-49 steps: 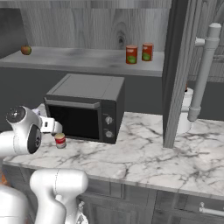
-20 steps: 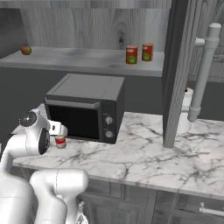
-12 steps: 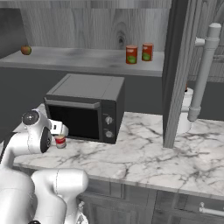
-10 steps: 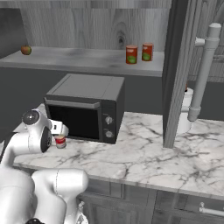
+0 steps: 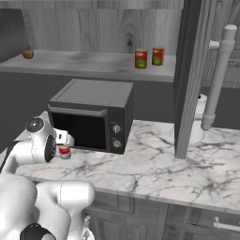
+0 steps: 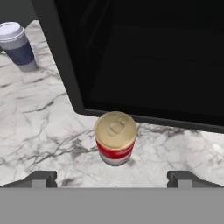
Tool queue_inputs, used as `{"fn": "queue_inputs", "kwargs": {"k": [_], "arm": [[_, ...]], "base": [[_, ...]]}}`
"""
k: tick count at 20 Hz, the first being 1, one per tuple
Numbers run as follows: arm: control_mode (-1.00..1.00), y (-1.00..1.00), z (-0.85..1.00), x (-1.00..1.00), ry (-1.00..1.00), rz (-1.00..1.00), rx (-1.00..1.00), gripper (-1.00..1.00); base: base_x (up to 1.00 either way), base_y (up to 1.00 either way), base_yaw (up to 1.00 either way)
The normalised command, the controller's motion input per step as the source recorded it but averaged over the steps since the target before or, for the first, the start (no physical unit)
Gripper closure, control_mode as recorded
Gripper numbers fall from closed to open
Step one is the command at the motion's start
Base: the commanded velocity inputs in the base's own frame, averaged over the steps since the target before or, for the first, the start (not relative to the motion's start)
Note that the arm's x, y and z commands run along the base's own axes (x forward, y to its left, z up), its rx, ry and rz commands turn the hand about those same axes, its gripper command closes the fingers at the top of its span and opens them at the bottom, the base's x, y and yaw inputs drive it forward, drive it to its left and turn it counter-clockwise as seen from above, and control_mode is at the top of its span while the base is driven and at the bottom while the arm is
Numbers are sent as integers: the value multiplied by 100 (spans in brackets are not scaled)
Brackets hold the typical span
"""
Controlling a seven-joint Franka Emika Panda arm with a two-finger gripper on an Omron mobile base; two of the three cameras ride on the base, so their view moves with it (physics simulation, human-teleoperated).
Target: Pick the cans from the counter and place them in their designated side in the cabinet.
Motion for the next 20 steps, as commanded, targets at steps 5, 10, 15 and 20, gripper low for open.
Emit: {"fn": "queue_inputs", "kwargs": {"k": [5, 10, 15, 20], "arm": [[-100, -10, -26, 12, 0, 0, 0, -100], [-100, -8, -25, 11, 0, 0, 0, -100], [-100, -3, -30, 11, 0, 0, 0, -100], [-100, -4, -25, 14, 0, 0, 0, -100]], "base": [[0, 0, 0], [0, 0, 0], [0, 0, 0], [0, 0, 0]]}}
